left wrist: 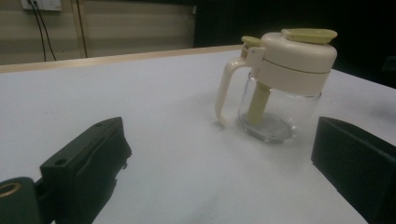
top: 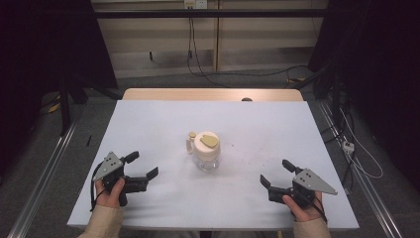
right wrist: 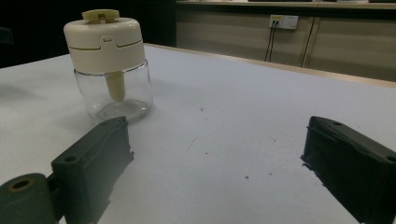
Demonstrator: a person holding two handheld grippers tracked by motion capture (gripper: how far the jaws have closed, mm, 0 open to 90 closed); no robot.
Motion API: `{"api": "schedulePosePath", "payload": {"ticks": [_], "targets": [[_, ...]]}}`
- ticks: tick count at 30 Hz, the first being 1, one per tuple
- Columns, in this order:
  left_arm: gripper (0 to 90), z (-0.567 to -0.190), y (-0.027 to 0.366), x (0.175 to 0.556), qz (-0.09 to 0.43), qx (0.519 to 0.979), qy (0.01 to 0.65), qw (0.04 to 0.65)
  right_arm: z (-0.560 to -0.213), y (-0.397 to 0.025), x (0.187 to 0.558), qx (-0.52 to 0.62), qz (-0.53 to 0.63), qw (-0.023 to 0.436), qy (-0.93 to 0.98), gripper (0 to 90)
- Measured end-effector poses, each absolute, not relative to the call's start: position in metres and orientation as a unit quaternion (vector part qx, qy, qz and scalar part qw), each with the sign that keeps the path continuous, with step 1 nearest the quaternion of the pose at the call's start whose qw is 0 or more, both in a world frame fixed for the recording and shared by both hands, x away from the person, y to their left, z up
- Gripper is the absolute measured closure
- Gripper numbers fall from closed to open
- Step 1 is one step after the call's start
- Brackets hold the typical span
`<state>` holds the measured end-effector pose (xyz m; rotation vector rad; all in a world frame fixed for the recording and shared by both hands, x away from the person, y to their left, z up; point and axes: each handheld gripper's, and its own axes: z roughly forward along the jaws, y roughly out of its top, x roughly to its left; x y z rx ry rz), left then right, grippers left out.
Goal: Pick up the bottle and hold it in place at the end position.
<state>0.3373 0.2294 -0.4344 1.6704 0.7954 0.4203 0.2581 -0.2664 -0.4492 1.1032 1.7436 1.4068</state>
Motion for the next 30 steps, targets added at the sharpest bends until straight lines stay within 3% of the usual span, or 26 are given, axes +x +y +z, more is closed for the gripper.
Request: {"api": "schedulePosePath", "payload": {"ticks": [11, 30], "targets": [[3.0, -0.432, 0.214, 0.337, 0.185, 0.717, 0.332, 0.584, -0.449, -0.266, 0.258, 0.419, 0.533, 0.318, 0.663, 6.9], [2.4, -0.424, 0.155, 0.341, 0.18, 0.718, 0.321, 0.591, -0.448, -0.266, 0.258, 0.415, 0.537, 0.32, 0.661, 7.1]]}}
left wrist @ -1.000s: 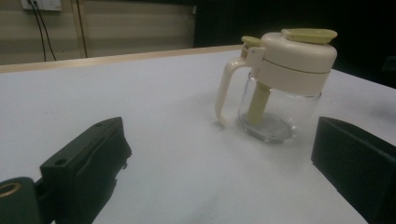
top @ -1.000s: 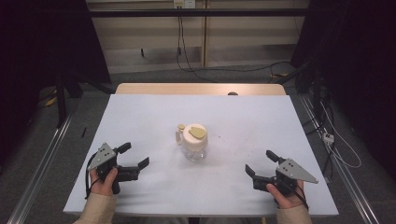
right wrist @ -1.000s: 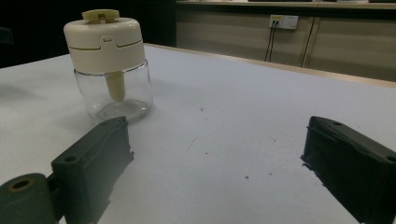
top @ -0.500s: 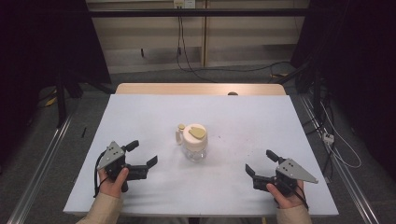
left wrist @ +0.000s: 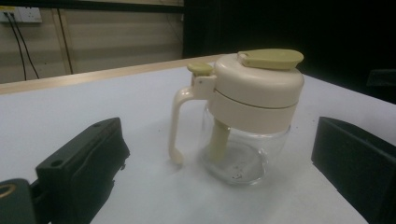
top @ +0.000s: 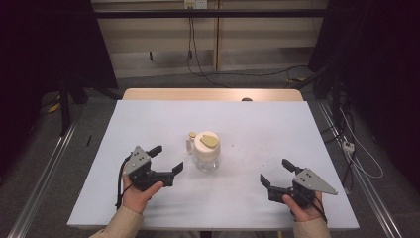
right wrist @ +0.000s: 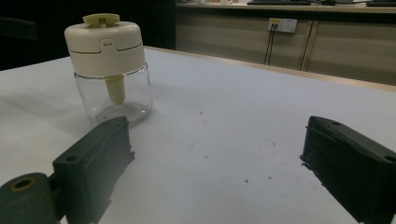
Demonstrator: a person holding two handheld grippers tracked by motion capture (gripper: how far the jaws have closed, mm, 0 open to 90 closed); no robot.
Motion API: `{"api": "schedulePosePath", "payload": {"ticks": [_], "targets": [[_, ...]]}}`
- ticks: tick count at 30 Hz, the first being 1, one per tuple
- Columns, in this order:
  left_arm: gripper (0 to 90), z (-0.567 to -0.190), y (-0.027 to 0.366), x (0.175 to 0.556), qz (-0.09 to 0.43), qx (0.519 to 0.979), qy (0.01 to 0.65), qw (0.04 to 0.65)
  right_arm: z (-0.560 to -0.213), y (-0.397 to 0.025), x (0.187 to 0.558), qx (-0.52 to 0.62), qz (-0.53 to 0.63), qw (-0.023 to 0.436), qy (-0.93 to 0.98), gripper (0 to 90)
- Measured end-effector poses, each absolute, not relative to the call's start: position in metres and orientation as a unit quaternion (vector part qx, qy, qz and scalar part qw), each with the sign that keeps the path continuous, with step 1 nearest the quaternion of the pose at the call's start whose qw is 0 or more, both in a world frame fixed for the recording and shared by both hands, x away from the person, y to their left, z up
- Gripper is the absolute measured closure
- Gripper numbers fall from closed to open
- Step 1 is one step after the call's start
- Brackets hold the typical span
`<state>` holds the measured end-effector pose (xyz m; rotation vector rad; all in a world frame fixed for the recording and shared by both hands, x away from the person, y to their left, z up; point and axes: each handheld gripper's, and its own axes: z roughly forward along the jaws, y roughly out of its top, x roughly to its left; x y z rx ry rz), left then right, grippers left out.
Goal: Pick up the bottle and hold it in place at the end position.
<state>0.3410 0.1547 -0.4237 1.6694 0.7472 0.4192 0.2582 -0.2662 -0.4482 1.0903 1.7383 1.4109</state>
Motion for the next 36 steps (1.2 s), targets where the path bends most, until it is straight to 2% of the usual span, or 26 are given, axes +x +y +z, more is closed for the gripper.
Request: {"api": "schedulePosePath", "payload": {"ticks": [10, 36], "targets": [[2.6, -0.427, 0.125, 0.344, 0.173, 0.734, 0.307, 0.581, -0.448, -0.265, 0.258, 0.412, 0.535, 0.32, 0.664, 7.2], [3.5, -0.44, 0.085, 0.351, 0.169, 0.756, 0.305, 0.554, -0.448, -0.266, 0.258, 0.412, 0.537, 0.321, 0.662, 7.3]]}}
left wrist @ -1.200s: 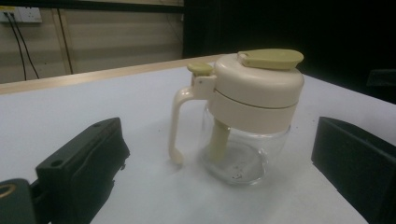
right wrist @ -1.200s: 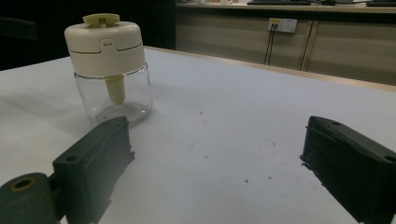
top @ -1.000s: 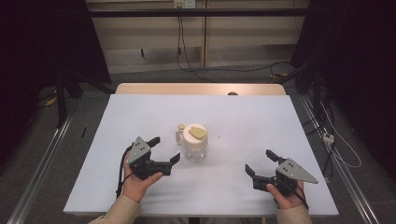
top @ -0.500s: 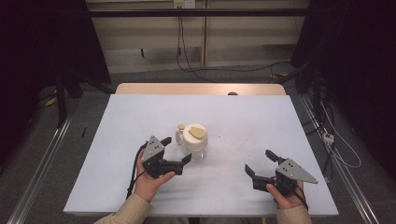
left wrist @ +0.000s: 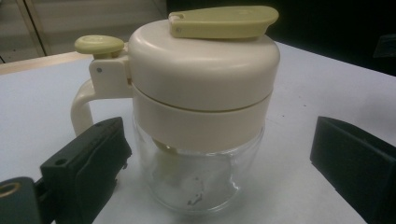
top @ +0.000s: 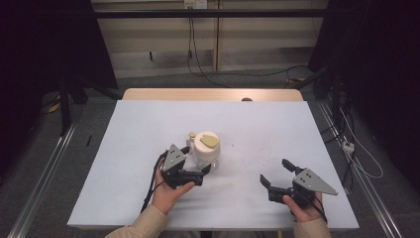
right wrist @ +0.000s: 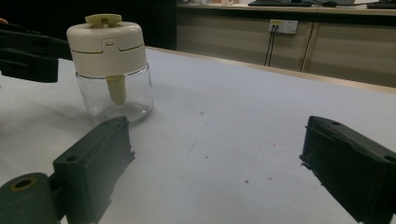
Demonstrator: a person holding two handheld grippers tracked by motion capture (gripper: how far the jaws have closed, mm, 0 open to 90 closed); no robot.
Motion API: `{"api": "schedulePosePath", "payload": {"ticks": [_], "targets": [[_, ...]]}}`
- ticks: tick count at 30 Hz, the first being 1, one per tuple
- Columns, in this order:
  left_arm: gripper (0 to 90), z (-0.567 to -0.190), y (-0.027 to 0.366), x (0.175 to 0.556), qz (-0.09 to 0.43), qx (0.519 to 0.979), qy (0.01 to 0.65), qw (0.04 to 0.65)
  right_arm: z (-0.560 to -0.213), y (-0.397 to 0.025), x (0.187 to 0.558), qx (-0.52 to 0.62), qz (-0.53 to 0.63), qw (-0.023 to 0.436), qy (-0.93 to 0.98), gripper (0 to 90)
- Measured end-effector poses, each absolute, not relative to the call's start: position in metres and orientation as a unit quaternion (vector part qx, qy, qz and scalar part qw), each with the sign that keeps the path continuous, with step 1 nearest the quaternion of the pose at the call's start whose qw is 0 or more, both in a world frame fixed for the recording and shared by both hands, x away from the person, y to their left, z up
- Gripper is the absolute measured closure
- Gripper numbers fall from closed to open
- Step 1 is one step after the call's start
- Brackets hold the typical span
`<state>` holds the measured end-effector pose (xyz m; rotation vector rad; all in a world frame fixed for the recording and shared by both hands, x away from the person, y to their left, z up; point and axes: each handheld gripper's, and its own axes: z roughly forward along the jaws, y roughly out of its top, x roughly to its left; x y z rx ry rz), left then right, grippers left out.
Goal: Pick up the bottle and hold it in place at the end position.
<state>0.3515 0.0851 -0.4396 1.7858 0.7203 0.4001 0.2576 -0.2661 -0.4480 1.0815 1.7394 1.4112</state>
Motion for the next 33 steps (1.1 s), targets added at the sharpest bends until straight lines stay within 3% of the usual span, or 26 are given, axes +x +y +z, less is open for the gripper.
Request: {"api": "schedulePosePath", "payload": {"ticks": [33], "targets": [[3.3, -0.453, 0.054, 0.375, 0.19, 0.748, 0.34, 0.537, -0.448, -0.267, 0.258, 0.412, 0.538, 0.319, 0.663, 7.1]]}}
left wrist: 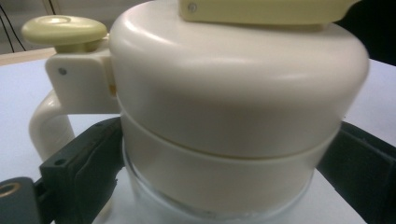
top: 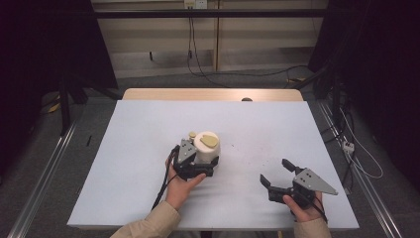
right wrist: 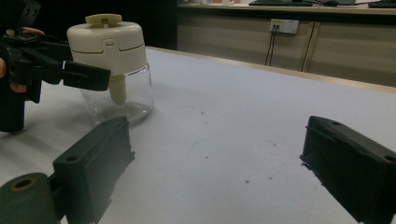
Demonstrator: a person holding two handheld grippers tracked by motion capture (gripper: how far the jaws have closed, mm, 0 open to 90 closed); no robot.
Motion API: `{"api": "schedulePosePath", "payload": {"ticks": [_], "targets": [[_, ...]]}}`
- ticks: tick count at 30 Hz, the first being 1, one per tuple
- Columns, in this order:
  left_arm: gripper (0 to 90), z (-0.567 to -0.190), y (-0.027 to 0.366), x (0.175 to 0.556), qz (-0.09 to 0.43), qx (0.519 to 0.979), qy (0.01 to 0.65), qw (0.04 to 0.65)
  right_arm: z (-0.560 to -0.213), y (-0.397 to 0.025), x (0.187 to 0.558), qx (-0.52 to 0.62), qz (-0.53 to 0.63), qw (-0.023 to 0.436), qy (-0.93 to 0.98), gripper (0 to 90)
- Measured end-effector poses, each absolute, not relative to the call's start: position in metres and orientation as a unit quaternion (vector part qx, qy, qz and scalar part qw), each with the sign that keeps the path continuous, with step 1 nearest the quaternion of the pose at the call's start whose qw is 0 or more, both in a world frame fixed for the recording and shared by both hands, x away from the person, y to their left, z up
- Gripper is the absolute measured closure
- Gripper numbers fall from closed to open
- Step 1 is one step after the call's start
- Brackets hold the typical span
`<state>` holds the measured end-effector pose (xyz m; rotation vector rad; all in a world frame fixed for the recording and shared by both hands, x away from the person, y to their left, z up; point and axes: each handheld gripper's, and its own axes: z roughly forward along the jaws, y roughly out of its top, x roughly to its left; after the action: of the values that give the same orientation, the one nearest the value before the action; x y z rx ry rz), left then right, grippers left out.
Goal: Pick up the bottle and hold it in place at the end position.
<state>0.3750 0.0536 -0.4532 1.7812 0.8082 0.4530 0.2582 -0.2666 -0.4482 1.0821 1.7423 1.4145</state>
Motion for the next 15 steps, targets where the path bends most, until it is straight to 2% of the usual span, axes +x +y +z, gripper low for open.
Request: {"api": "schedulePosePath", "payload": {"ticks": [15], "targets": [[3.4, -0.458, 0.041, 0.385, 0.202, 0.736, 0.347, 0.545, -0.448, -0.267, 0.258, 0.412, 0.537, 0.32, 0.663, 7.1]]}}
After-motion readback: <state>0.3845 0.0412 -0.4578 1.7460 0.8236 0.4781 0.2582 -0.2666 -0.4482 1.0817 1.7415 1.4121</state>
